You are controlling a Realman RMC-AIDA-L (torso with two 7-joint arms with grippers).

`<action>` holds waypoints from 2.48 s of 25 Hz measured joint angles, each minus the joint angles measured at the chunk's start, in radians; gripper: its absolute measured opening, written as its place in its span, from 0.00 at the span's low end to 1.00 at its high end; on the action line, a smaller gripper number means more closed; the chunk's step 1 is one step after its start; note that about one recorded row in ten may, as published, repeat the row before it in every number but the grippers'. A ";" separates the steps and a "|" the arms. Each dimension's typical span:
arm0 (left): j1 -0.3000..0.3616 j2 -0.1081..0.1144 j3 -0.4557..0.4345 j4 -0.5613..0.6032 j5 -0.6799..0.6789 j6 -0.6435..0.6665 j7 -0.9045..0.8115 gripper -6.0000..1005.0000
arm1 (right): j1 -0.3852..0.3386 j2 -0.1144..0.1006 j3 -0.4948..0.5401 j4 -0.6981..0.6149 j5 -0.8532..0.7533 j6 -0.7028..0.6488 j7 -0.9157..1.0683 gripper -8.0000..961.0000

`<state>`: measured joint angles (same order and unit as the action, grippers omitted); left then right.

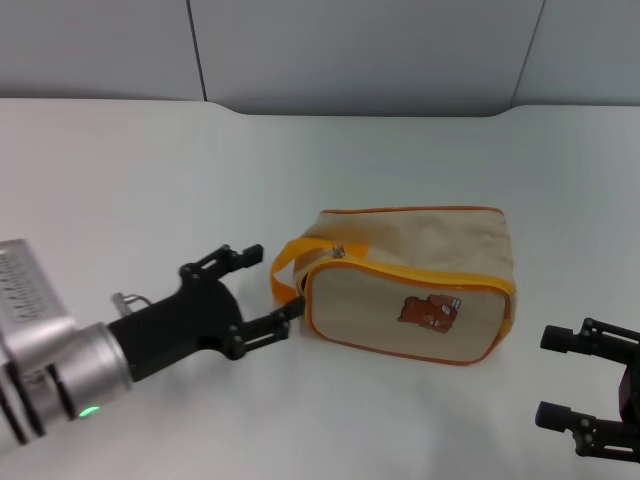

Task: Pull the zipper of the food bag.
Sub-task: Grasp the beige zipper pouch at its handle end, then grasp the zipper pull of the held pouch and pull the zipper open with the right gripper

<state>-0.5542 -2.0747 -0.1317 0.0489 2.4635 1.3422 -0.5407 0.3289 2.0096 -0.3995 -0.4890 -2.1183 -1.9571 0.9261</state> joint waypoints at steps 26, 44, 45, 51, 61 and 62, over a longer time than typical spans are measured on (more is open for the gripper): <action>0.003 -0.007 -0.144 -0.271 0.002 -0.260 0.246 0.46 | -0.001 0.003 0.004 0.000 0.002 0.015 0.002 0.80; 0.022 -0.007 -0.159 -0.299 -0.003 -0.230 0.251 0.19 | -0.005 0.003 0.007 0.000 0.008 0.015 0.004 0.80; 0.027 -0.007 -0.165 -0.302 -0.003 -0.225 0.251 0.19 | -0.006 0.004 0.007 0.000 0.008 0.016 0.004 0.80; 0.039 -0.007 -0.178 -0.308 -0.003 -0.208 0.252 0.15 | -0.008 0.005 0.009 0.000 0.010 0.019 0.004 0.80; 0.083 0.005 -0.225 -0.244 0.002 0.048 0.332 0.10 | -0.013 0.016 0.145 0.000 0.013 -0.003 -0.010 0.80; 0.072 0.006 -0.226 -0.208 0.002 0.106 0.334 0.10 | -0.013 0.021 0.207 0.007 0.018 -0.020 -0.029 0.80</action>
<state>-0.4822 -2.0692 -0.3574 -0.1589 2.4657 1.4480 -0.2070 0.3157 2.0304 -0.1921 -0.4815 -2.0999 -1.9767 0.8968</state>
